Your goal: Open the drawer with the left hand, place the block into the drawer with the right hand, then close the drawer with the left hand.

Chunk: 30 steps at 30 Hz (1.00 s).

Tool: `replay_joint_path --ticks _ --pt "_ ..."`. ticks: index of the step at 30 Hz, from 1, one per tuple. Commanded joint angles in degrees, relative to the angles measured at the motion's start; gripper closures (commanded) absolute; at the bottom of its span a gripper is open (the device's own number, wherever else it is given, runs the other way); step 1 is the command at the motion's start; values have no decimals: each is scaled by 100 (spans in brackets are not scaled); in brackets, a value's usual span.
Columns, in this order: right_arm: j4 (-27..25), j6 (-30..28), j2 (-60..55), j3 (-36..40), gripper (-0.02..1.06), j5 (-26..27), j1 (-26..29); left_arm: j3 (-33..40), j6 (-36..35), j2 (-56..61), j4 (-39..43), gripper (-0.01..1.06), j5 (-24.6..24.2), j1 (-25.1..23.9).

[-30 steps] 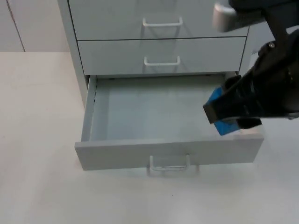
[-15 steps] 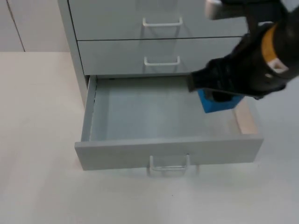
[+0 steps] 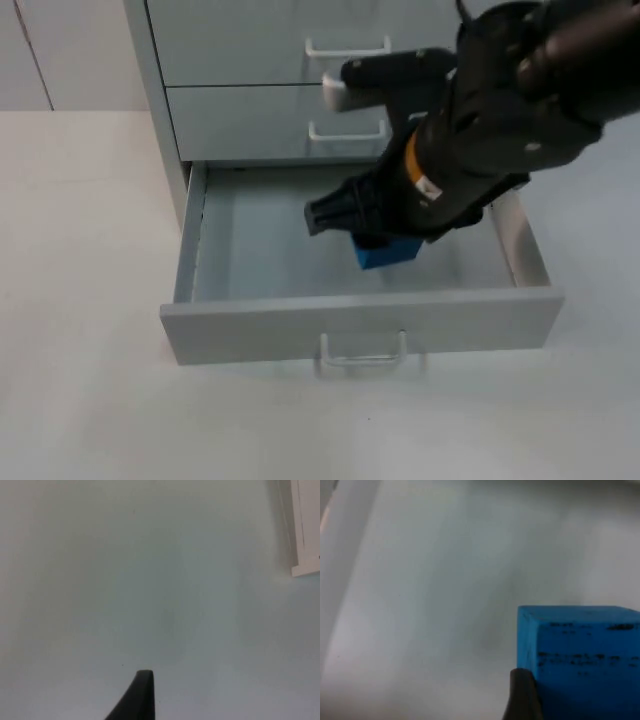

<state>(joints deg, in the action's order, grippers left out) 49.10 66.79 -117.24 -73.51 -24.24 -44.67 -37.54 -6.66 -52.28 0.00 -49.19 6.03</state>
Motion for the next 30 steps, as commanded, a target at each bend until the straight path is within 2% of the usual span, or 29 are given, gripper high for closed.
replay_joint_path --ticks 1,5,10,11,12,15,16,19,25,27,30 --pt "28 -19 -171 -143 104 83 30 21 -5 22 -34 0 4 -12" --pt "28 -19 -384 -204 98 197 30 21 -5 22 -34 0 4 -12" --pt "28 64 -544 -204 69 310 30 21 -5 22 -34 0 4 -12" --pt "28 64 -544 -204 69 310 30 21 -5 22 -34 0 4 -12" --pt "28 66 -572 -204 64 310 30 21 -5 22 -34 0 4 -12" --pt "28 66 -594 -204 43 310 30 21 -5 22 -34 0 4 -12" --pt "28 66 -594 -204 43 310 30 21 -5 22 -34 0 4 -12" --pt "28 89 -583 -204 28 310 30 21 -5 22 -34 0 4 -12" --pt "-165 77 -185 -204 26 251 18 21 -5 22 -34 0 4 -12" --pt "-217 -37 -32 -204 26 186 18 21 -5 22 -34 0 4 -12" --pt "-615 -472 460 -204 26 -140 -2 21 -5 22 -34 0 4 -12"
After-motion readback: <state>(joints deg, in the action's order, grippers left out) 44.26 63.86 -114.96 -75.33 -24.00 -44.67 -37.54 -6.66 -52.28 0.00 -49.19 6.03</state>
